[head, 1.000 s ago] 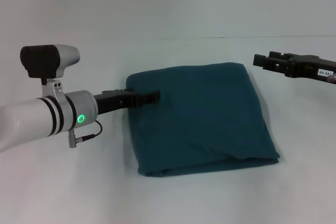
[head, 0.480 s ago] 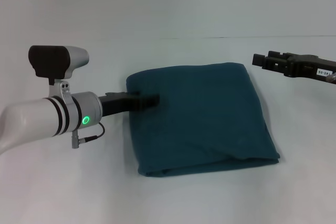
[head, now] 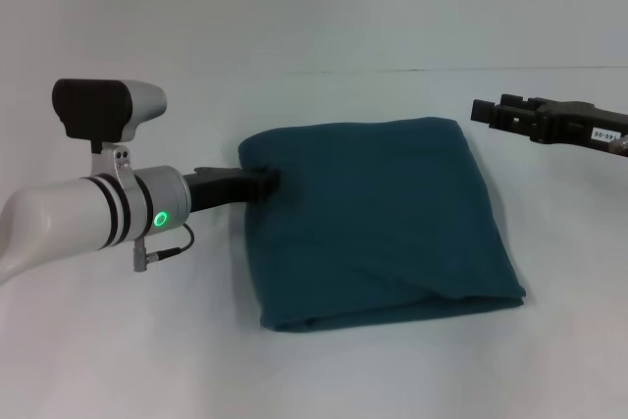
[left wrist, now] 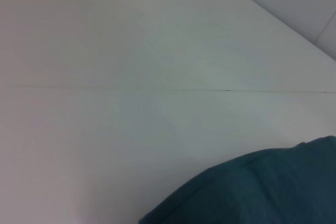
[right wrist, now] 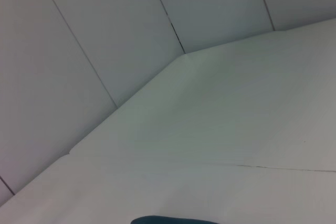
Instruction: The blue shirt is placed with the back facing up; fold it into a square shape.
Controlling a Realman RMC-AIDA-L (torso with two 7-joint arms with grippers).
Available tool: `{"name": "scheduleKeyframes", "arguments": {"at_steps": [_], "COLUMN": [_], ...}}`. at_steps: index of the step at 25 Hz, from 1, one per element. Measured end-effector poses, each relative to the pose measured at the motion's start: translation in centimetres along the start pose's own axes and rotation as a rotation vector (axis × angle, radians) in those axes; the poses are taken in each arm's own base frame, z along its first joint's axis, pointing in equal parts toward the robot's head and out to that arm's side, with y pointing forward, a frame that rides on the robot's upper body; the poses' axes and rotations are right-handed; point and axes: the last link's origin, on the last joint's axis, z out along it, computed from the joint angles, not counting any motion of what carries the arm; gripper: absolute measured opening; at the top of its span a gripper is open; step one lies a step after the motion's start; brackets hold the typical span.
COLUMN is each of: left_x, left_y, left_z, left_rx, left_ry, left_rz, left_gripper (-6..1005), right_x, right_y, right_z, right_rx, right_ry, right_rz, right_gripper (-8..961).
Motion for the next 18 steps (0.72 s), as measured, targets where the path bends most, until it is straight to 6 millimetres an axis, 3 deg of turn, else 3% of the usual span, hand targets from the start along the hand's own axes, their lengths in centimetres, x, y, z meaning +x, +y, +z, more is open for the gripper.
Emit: {"name": "scheduleKeyframes", "arguments": {"at_steps": [4, 12, 18], "left_x": [0.2, 0.8, 1.5], "left_y": [-0.1, 0.1, 0.4], "left_z": [0.0, 0.1, 0.3], "left_rx": [0.007, 0.003, -0.004], "left_ry": [0.003, 0.011, 0.017], "left_rz": [0.003, 0.016, 0.028], "left_gripper": [213, 27, 28], "right_x": [0.0, -0.1, 0.0], "right_y": [0.0, 0.1, 0.0], "right_z": [0.0, 0.1, 0.2], "right_rx": [-0.001, -0.001, 0.006], "right_ry": [-0.003, -0.011, -0.012], "right_rz": [-0.001, 0.002, 0.003], "right_gripper": [665, 666, 665]}}
